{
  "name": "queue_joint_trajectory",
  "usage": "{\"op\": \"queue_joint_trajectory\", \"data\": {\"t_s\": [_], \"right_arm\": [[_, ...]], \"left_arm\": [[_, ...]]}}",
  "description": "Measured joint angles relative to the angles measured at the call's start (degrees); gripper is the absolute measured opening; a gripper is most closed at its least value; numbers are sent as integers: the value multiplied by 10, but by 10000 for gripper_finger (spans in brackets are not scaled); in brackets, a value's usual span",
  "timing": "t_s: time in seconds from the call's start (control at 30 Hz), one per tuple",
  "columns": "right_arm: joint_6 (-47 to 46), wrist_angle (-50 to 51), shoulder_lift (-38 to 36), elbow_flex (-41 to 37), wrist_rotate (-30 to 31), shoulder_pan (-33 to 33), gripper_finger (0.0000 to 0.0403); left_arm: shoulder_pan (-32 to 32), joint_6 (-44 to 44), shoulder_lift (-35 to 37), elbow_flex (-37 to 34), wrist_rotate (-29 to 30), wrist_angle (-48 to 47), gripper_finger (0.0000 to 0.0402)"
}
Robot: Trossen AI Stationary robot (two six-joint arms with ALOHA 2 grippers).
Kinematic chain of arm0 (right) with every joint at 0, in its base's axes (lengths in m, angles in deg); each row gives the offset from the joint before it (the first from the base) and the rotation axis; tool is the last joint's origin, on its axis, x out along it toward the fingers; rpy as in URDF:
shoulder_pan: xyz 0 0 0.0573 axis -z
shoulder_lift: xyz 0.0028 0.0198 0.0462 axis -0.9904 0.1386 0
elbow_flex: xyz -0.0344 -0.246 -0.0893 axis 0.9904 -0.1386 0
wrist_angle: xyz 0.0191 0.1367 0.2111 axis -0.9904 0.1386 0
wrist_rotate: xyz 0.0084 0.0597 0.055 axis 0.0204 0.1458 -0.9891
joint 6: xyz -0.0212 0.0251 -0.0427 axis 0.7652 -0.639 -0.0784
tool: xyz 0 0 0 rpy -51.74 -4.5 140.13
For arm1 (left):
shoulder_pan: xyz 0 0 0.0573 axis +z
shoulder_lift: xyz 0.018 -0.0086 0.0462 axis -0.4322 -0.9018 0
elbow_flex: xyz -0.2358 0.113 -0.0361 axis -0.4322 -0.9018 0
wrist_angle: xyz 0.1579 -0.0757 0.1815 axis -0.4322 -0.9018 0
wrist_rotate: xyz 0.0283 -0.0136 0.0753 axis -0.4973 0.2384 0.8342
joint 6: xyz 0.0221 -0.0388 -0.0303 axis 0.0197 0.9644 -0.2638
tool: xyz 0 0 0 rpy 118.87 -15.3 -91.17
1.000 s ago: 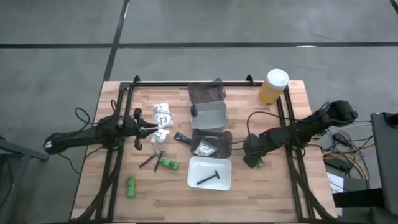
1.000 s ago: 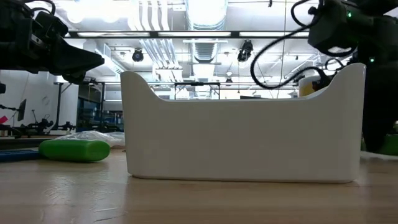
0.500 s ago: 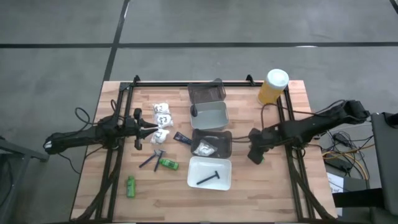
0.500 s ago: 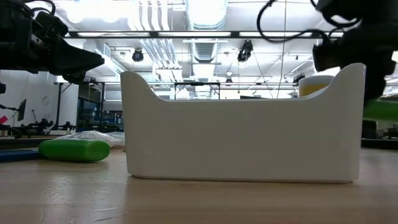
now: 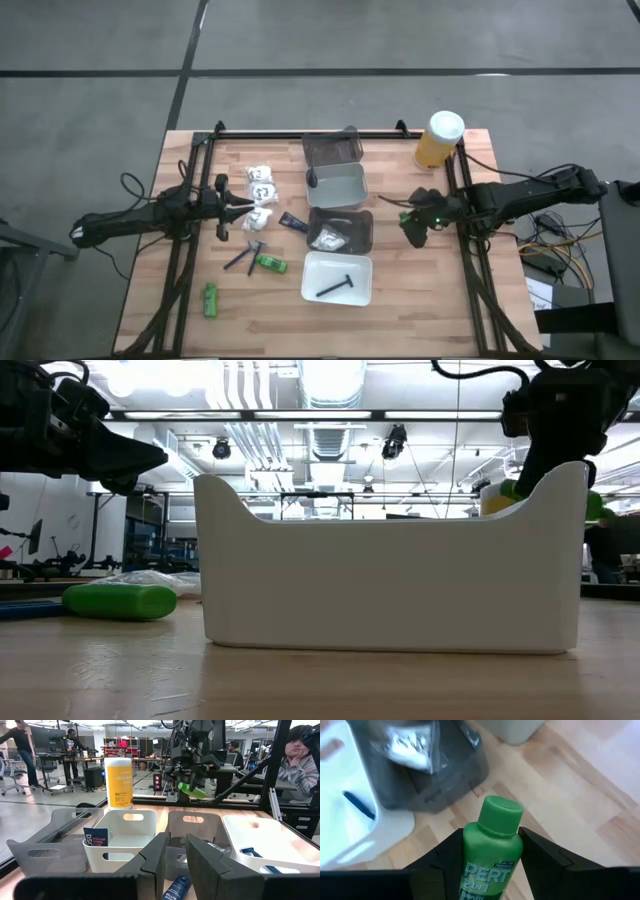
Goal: Pick & Place Travel size toiletries
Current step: Put the right green shampoo into the top black bin
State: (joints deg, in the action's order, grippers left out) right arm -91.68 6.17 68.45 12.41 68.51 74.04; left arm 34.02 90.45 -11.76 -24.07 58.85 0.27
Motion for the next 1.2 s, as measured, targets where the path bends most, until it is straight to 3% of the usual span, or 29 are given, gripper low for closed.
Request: {"op": "queue_joint_trajectory", "data": {"t_s": [0.17,0.37,0.5,0.63,0.9,1.2], "right_arm": [[56,-1,-17,13,0,20,165],[116,-13,-14,29,-1,25,164],[139,-32,-7,35,0,24,157],[174,-77,5,35,-1,30,162],[218,-86,33,51,-69,77,159],[284,-87,59,97,-142,157,169]], "left_arm": [[0,2,0,0,16,4,78],[0,94,-4,0,22,8,78],[0,147,-19,0,27,86,79],[0,143,-51,7,26,132,92],[0,42,-213,109,3,130,144],[0,-200,-473,294,-33,133,165]]}}
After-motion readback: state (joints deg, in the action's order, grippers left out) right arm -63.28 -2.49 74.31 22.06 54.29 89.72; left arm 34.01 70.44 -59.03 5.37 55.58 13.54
